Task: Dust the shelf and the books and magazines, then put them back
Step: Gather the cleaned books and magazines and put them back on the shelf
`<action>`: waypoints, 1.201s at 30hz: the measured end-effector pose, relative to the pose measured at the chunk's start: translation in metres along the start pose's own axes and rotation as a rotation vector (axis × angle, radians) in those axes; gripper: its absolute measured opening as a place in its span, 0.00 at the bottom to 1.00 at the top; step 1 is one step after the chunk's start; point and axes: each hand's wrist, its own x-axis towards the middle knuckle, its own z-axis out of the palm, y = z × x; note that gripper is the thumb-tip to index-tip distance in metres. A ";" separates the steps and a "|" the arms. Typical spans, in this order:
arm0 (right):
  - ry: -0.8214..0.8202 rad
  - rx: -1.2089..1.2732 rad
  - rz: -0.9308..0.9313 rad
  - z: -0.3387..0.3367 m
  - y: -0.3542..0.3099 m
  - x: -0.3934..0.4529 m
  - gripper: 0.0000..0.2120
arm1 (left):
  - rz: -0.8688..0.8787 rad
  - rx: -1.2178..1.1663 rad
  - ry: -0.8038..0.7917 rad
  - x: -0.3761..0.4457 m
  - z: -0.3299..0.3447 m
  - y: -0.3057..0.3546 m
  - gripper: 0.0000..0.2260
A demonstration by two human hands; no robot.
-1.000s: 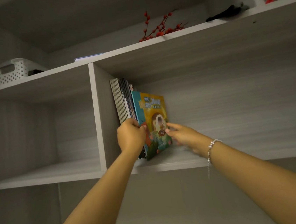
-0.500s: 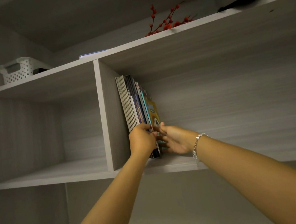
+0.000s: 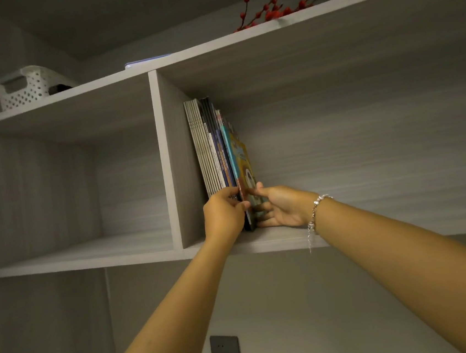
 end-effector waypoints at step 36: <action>0.480 -0.578 -0.009 -0.032 0.320 -0.289 0.12 | -0.617 -0.209 -0.345 -0.359 0.084 -0.108 0.07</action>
